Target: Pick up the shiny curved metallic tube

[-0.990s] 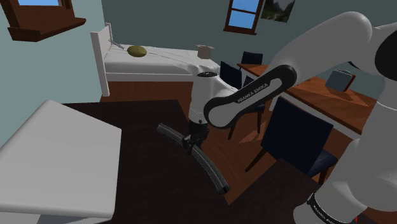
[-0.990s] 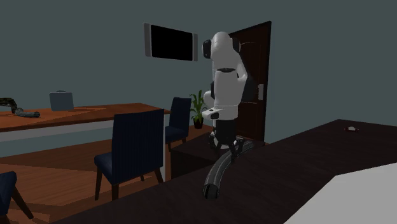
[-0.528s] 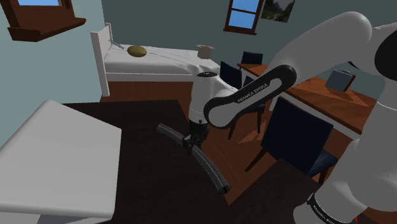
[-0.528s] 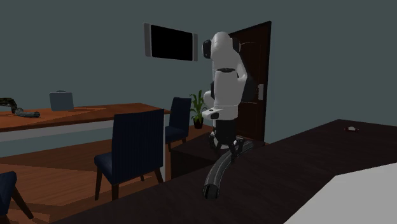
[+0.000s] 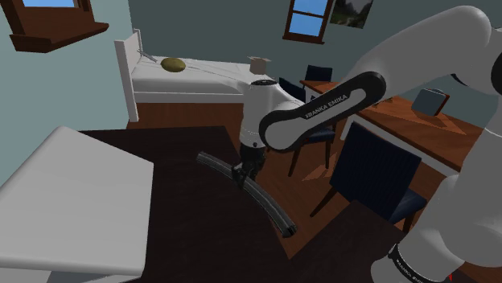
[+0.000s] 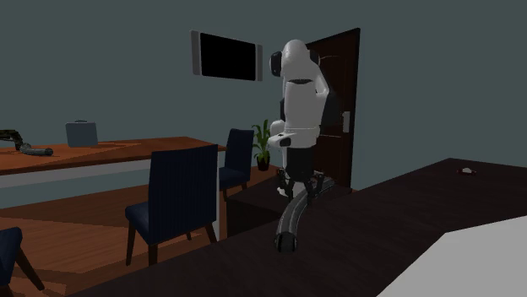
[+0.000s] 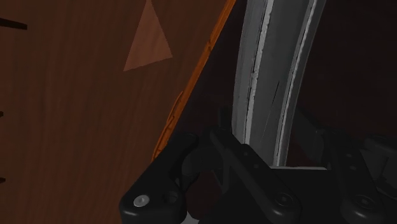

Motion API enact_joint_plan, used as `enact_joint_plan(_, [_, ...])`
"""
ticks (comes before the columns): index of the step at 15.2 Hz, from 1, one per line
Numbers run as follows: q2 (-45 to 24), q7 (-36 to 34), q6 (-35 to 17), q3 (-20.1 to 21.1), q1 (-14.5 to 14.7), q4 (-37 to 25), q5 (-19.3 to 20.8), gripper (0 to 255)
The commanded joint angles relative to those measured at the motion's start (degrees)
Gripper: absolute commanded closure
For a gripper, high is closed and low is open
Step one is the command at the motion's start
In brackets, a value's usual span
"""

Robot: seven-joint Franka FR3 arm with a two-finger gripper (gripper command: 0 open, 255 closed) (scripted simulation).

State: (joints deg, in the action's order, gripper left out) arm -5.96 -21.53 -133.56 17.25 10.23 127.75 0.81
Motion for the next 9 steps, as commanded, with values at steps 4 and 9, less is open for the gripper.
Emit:
enact_joint_plan(4, [2.4, 0.6, 3.8, 0.1, -0.1, -1.5, -0.9, 255])
enact_joint_plan(9, [4.1, 1.0, 6.9, 0.1, -0.2, -2.9, -1.6, 255])
